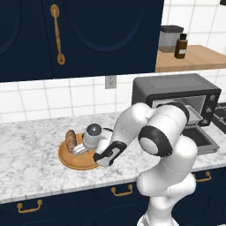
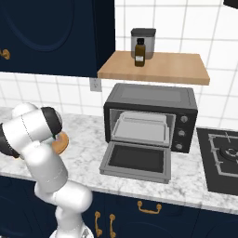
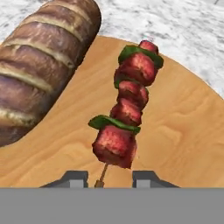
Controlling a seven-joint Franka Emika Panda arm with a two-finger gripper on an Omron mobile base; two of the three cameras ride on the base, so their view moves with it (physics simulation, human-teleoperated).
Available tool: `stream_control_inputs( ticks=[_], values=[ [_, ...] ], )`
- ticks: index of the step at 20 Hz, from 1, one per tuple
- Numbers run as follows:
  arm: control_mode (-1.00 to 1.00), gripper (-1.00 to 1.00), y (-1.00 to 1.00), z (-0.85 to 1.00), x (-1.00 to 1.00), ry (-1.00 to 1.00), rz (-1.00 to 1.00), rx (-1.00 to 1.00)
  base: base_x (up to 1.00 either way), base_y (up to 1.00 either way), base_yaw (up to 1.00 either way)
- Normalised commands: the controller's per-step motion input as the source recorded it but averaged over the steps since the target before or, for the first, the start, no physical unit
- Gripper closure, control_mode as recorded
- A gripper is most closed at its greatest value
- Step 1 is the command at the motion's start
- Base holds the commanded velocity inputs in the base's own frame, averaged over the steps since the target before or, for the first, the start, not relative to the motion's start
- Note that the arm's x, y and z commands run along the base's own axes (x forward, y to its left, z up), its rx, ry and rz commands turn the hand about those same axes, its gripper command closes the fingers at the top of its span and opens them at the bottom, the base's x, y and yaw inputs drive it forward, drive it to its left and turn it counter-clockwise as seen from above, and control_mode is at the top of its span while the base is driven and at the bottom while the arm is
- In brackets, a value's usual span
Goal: Pick up the kebab skewer and baguette bread, and place them inside the toaster oven. Close the toaster oven door and start by setting the timer.
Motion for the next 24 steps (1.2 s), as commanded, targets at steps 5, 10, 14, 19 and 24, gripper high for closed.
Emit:
stream_control_inputs(
  ticks=[5, 10, 14, 19, 24],
  values=[
    [-1.00, 1.00, -0.68, 0.28, -0.14, 0.00, 0.05, 0.04, 0.00, 0.00, 0.00],
    [-1.00, 1.00, -0.40, 0.92, -0.01, 0.00, 0.05, 0.09, 0.00, 0.00, 0.00],
    [-1.00, 1.00, -0.17, 1.00, -0.33, 0.02, 0.05, 0.04, 0.00, 0.00, 0.00],
    [-1.00, 1.00, -0.16, 1.00, -0.43, 0.23, 0.00, 0.00, 0.00, 0.00, 0.00],
    [-1.00, 1.00, -0.49, 0.74, -0.57, 0.26, -0.06, -0.03, 0.00, 0.00, 0.00]
  ],
)
